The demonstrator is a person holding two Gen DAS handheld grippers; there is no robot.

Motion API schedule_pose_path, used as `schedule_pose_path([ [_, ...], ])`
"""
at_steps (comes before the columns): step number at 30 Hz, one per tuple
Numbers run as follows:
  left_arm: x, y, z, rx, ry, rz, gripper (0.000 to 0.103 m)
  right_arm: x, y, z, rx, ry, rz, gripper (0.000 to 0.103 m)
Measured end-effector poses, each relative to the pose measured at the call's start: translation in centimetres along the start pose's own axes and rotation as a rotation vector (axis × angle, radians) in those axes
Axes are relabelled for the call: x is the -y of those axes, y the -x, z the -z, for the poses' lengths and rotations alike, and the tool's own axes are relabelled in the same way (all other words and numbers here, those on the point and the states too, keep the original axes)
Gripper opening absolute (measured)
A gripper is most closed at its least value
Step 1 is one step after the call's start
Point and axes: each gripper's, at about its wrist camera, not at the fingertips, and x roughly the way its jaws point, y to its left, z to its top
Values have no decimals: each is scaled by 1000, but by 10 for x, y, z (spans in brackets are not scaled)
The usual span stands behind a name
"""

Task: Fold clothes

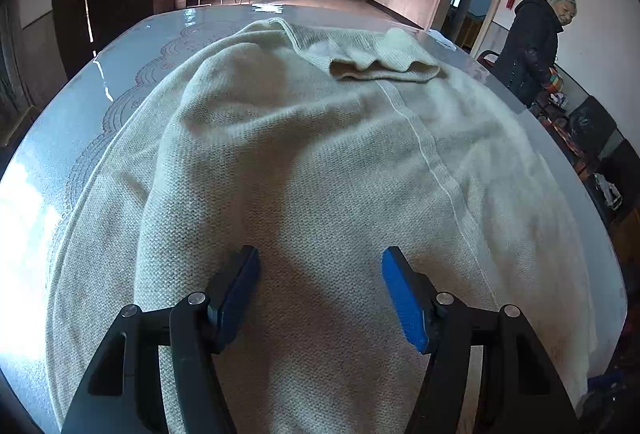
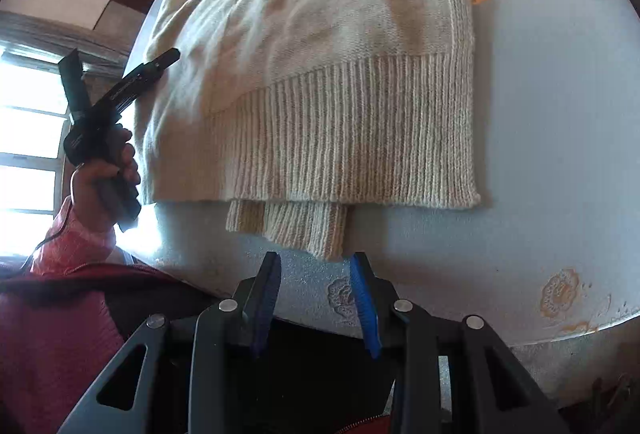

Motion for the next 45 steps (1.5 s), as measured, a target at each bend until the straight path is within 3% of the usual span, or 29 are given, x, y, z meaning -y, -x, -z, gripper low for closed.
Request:
schedule_pose_path([
  [5, 6, -2, 4, 7, -40, -3, 65, -4, 1, -8, 45, -55, 16, 37],
  [6, 7, -3, 4, 11, -53, -9, 65, -8, 2, -9, 57, -34, 31, 32],
  [7, 8, -3, 5, 12, -67, -15, 65, -14, 0, -10, 56, 3, 76, 14],
  [9, 11, -4, 7, 14, -95, -27, 67, -32, -3, -8, 56, 151, 205, 4],
  [12, 14, -6, 7, 10, -118, -37, 71, -57, -6, -5, 37, 352, 355, 3],
  [15, 15, -7, 7, 7, -124, -33, 73, -59, 2, -7, 14, 518, 574, 3],
  [19, 12, -6, 7, 9, -113, -20, 73, -9, 41, -45, 30, 520, 791, 3],
  [24, 18, -8, 8, -1, -147, -61, 75, 75, 113, -124, 104, 393, 975, 3],
  [28, 18, -8, 8, -1, -144, -70, 77, 119, 169, -194, 208, 301, 1087, 3],
  [32, 17, -6, 10, -1, -143, -80, 78, 158, 224, -249, 334, 200, 1141, 3],
  [37, 19, -6, 10, -6, -134, -95, 78, 209, 273, -297, 443, 62, 1143, 3],
  [43, 20, -6, 9, -17, -109, -112, 78, 303, 265, -317, 379, -159, 964, 4],
  [45, 20, -6, 9, -22, -103, -117, 78, 326, 247, -314, 321, -229, 830, 15],
])
